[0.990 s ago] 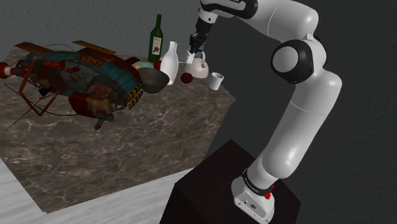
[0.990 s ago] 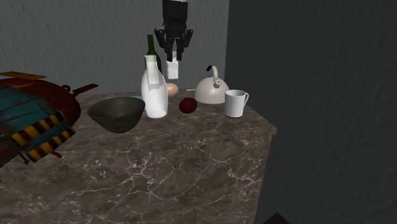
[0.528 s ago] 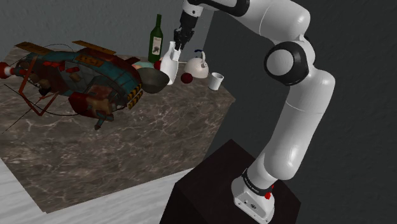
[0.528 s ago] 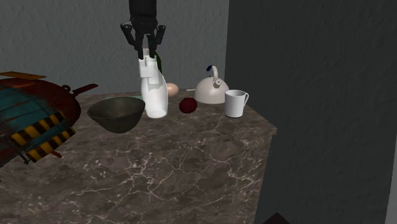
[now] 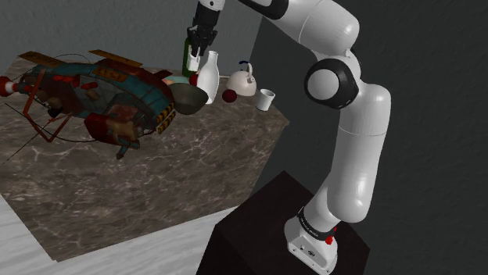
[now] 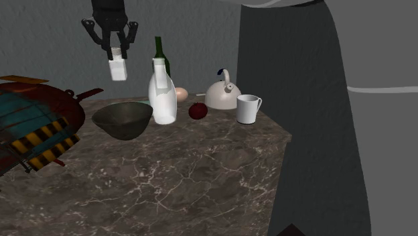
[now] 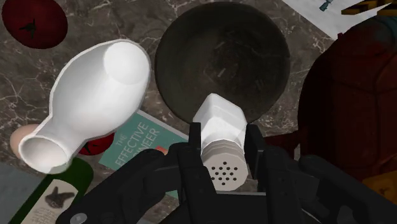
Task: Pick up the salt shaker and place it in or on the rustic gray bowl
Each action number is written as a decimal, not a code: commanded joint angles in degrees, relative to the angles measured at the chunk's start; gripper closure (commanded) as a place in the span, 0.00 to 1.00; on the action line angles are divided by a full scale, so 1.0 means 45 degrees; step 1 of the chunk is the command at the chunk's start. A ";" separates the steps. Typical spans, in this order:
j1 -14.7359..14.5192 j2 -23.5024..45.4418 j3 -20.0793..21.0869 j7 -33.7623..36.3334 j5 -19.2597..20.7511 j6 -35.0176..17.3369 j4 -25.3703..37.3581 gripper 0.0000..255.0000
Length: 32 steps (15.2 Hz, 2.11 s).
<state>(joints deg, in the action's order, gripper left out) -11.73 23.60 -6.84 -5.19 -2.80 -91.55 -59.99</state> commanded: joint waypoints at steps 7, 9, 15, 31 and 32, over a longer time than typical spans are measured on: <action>-0.0228 -0.0296 0.0048 0.0215 0.0084 -0.1248 -0.1538 1.00; -0.0251 -0.0427 0.0049 0.0216 0.0098 -0.1664 -0.2084 1.00; -0.0303 -0.0683 0.0053 0.0216 0.0125 -0.2829 -0.3505 1.00; -0.0331 -0.0773 0.0059 0.0212 0.0131 -0.3735 -0.4501 0.00; -0.0331 -0.0773 0.0059 0.0212 0.0131 -0.3735 -0.4501 0.00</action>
<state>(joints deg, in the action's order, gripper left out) -13.22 20.12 -6.57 -4.23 -2.21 -108.36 -80.24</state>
